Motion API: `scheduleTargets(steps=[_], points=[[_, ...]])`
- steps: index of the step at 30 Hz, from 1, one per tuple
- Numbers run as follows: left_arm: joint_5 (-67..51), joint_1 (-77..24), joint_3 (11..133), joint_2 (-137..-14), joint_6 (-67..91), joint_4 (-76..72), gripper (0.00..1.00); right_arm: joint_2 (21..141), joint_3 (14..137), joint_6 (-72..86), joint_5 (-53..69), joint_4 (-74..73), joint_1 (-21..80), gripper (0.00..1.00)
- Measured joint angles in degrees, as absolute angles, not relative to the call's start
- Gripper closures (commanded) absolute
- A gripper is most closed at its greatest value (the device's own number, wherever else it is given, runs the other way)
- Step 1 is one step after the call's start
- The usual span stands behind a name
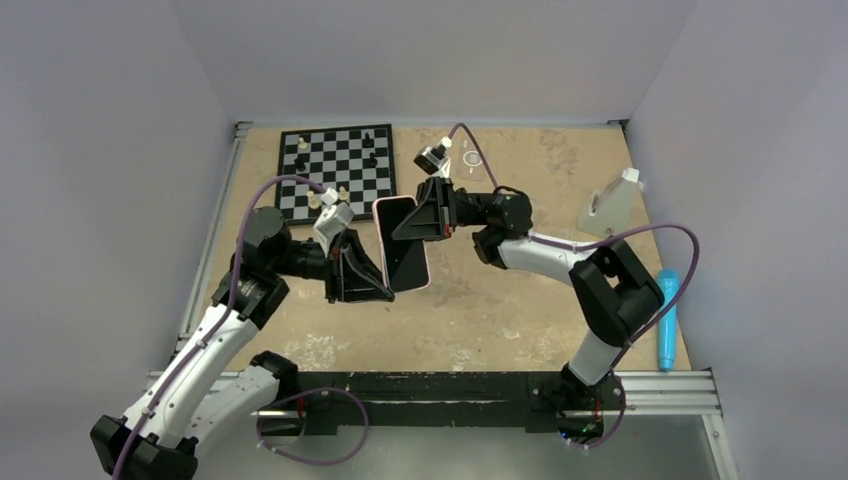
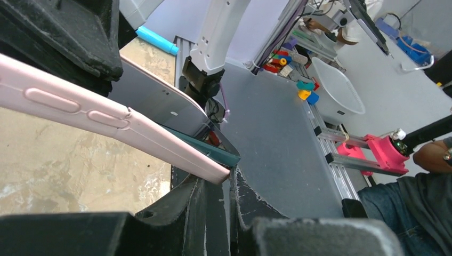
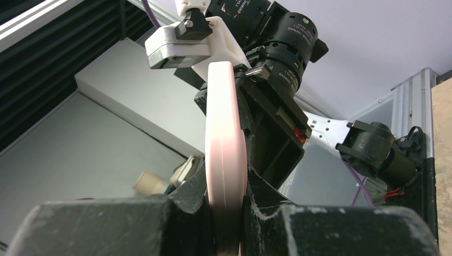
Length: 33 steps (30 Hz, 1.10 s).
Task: Take the phone out of the phone case
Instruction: Remove the phone case from the phone.
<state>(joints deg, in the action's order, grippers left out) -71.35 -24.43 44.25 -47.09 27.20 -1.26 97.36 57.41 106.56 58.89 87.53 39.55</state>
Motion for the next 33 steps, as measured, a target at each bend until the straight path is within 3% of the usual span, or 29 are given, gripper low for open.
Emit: scheduleTargets(steps=[8,10,16,20,21,24,25,33], points=[[-58.3,-25.2,47.7,-46.8,27.5,14.9,1.00,99.3,57.4,104.8,54.9,86.2,39.5,1.00],[-53.2,-25.3,47.6,-46.0,28.2,18.6,0.94,99.8,57.4,103.2,54.3,85.3,39.5,1.00],[-43.7,-25.5,45.4,-43.3,32.6,20.0,0.62,100.1,57.4,98.0,53.0,83.4,39.5,1.00],[-40.3,-25.5,43.4,-42.1,37.0,16.4,0.57,100.1,57.3,97.4,51.8,83.4,39.7,1.00],[-39.9,-25.5,42.3,-41.6,38.7,14.5,0.58,100.1,57.1,97.3,51.4,83.6,39.7,1.00],[-39.9,-25.5,37.8,-40.7,44.1,6.2,0.93,100.0,56.0,95.3,49.6,83.6,39.7,1.00],[-40.2,-25.5,36.6,-40.8,45.9,3.3,0.99,99.7,55.4,94.1,48.7,83.4,39.7,1.00],[-33.0,-25.6,36.2,-42.2,43.6,-0.9,1.00,96.5,53.4,86.7,40.8,79.2,39.7,1.00]])
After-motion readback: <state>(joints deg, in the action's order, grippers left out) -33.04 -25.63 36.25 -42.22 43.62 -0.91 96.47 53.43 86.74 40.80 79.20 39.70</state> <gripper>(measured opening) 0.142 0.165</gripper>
